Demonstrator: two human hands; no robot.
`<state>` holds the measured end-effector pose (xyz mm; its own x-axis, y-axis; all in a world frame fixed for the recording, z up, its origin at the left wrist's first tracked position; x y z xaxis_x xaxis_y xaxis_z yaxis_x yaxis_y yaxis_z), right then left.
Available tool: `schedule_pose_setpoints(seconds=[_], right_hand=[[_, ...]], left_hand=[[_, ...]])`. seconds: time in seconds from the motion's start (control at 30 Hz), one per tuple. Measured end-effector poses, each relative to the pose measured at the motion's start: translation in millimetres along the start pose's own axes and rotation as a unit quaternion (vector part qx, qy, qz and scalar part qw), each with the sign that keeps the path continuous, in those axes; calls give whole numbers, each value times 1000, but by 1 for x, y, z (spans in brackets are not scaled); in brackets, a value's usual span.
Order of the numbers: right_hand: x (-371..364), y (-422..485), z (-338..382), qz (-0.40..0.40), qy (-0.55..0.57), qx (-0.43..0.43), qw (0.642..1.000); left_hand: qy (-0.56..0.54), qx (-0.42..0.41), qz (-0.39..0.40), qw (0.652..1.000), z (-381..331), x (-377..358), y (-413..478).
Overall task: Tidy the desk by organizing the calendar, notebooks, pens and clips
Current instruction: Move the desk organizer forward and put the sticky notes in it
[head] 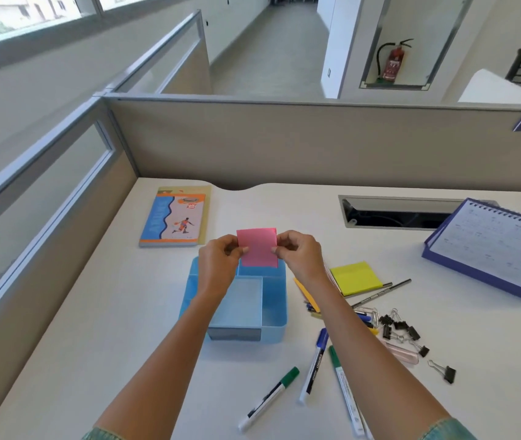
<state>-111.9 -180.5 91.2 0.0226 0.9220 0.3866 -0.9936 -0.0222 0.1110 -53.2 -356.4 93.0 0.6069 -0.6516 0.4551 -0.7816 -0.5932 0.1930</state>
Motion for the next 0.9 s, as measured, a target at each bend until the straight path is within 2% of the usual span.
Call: schedule_pose_setpoints(seconds=[0.13, 0.37, 0.53, 0.6, 0.67, 0.77, 0.83, 0.9], right_hand=[[-2, 2, -15, -1, -9, -8, 1000], [-3, 5, -21, -18, 3, -6, 1000], [33, 16, -48, -92, 28, -53, 994], [62, 25, -72, -127, -47, -65, 989], [93, 34, -101, -141, -171, -82, 972], [127, 39, -143, -94, -351, -167, 917], [136, 37, -159, -45, -417, -209, 883], [137, 37, -167, -15, -454, -214, 865]], left_hand=[[39, -7, 9, 999, 12, -8, 0], [38, -14, -17, 999, 11, -11, -1], [10, -34, -37, 999, 0, -11, -8], [1, -58, -34, 998, -11, -18, -12], [-5, -85, -20, 996, -25, -33, -17], [-5, -128, 22, 992, -48, -63, -27], [14, -161, 51, 986, -62, -86, -35], [28, -175, 79, 981, -72, -106, -41]])
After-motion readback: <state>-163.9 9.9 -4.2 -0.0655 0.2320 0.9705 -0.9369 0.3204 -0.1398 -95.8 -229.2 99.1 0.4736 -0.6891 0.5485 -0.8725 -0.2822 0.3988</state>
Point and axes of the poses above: each hand's wrist, its own y-axis towards the middle knuckle, its own x-axis out of the back of the hand, z = x × y, the point moved 8 cm from there along y, towards the middle knuckle, and after that the axes turned 11 degrees about -z, right-handed, at the moved point
